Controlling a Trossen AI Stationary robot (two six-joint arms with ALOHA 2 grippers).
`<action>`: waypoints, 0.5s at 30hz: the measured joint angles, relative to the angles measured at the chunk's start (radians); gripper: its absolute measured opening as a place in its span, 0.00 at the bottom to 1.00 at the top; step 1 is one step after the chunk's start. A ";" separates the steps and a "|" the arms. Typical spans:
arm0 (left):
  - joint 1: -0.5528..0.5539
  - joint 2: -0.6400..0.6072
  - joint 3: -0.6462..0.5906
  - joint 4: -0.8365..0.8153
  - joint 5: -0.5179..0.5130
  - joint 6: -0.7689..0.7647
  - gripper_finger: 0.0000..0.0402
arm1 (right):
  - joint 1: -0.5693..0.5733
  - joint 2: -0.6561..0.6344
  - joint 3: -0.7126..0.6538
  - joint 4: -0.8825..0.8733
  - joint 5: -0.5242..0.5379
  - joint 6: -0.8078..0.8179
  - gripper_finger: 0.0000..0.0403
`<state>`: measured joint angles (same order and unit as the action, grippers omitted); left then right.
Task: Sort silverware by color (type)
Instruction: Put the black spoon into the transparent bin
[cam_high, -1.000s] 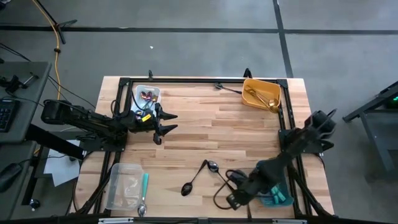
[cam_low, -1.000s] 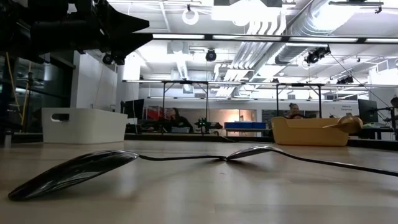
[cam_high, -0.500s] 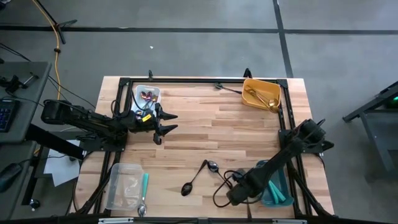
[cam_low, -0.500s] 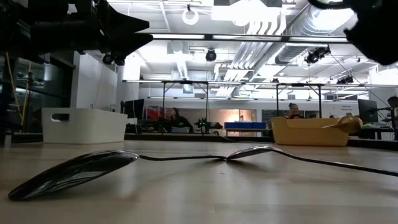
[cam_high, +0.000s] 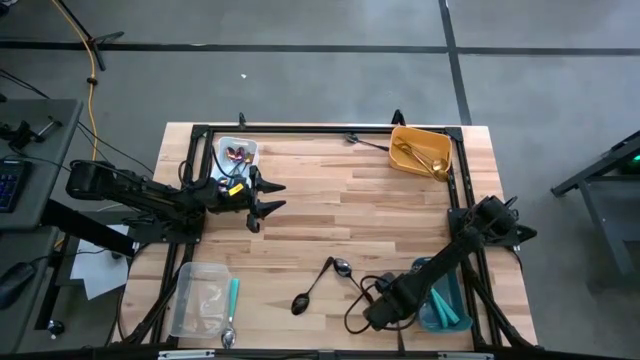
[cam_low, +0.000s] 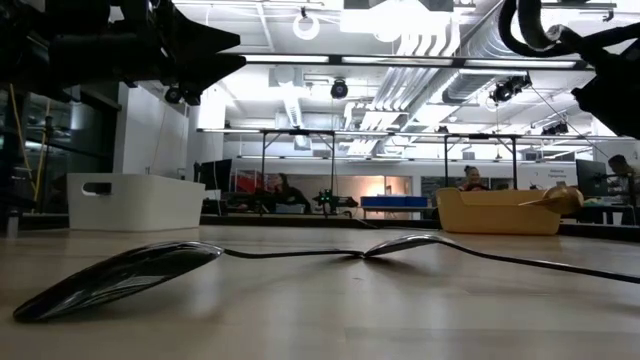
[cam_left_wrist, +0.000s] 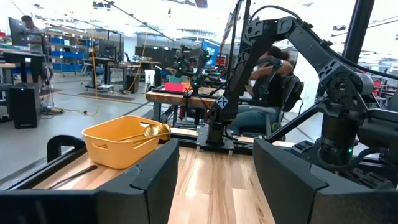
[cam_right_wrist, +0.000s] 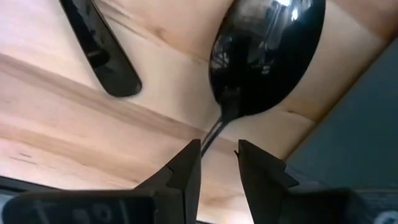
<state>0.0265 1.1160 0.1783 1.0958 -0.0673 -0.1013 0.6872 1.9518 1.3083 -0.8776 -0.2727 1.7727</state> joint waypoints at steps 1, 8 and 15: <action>0.000 0.000 0.000 0.000 0.000 0.000 0.50 | 0.000 0.000 0.000 0.001 0.008 0.000 0.25; 0.000 0.000 0.000 0.000 0.000 0.000 0.50 | 0.000 0.000 0.000 -0.010 0.041 0.000 0.25; 0.000 0.000 0.000 0.000 0.000 0.000 0.50 | 0.000 0.000 -0.016 -0.025 0.060 0.007 0.25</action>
<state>0.0265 1.1160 0.1783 1.0958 -0.0669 -0.1017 0.6872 1.9514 1.2925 -0.9026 -0.2125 1.7802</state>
